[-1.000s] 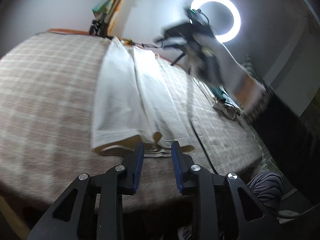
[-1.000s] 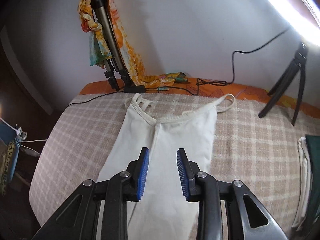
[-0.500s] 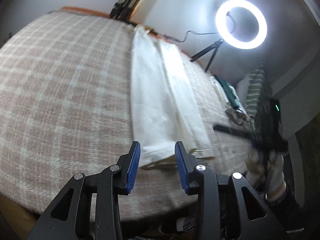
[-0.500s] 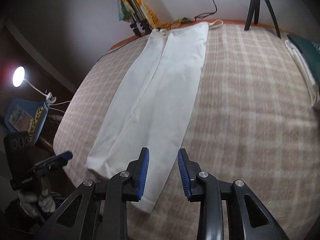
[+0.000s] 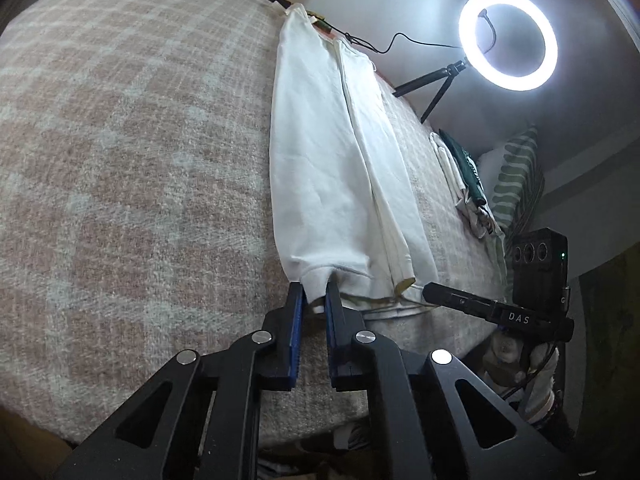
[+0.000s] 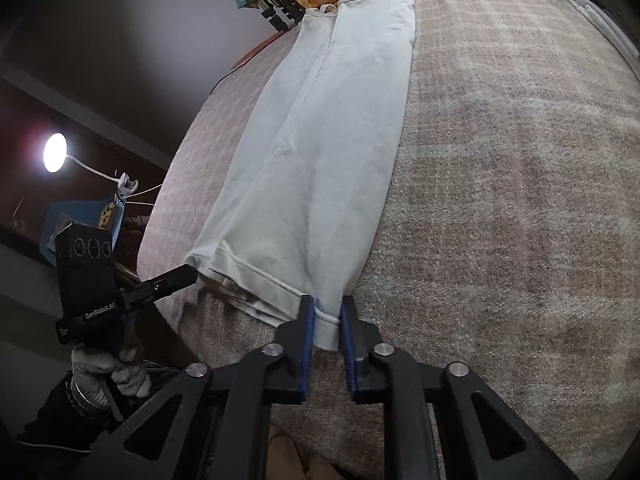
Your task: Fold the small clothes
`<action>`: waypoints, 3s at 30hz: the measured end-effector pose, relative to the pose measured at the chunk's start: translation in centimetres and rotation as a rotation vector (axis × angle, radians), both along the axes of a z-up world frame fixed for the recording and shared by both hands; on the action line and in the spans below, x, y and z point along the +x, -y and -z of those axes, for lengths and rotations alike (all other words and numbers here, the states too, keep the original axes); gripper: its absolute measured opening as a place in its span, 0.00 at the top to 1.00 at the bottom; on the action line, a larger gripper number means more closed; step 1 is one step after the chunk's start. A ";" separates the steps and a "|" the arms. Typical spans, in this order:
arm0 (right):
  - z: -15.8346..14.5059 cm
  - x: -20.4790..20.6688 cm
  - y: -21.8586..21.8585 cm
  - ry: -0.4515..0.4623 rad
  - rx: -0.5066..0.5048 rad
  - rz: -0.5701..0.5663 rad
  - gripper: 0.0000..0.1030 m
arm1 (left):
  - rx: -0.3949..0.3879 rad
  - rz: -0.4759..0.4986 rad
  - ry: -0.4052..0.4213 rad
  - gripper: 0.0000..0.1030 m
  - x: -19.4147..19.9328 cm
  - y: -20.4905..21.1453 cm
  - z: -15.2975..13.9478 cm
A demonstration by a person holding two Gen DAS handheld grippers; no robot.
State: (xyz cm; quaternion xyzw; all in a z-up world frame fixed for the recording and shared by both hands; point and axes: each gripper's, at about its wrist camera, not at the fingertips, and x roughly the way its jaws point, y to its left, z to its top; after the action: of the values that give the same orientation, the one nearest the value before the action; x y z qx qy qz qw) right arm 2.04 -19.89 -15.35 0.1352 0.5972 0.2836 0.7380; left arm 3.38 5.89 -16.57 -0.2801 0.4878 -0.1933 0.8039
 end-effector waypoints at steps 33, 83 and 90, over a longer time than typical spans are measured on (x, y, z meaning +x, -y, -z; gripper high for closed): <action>-1.1 -0.3 1.5 0.093 -0.058 -0.019 0.71 | 0.271 0.104 0.090 0.73 0.7 3.1 -1.0; 2.0 12.7 3.3 -0.102 0.354 0.238 0.97 | -0.128 -0.098 0.064 0.95 13.7 -1.3 -2.0; 3.1 14.6 2.4 -0.114 0.301 0.251 0.97 | -0.083 -0.110 0.062 0.95 14.9 -0.8 -1.1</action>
State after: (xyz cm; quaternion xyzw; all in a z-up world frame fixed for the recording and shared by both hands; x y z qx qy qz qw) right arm 16.63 -22.26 -18.45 0.3333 0.5675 0.2676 0.7038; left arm 18.31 6.71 -15.48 -0.3335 0.4380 -0.1778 0.8157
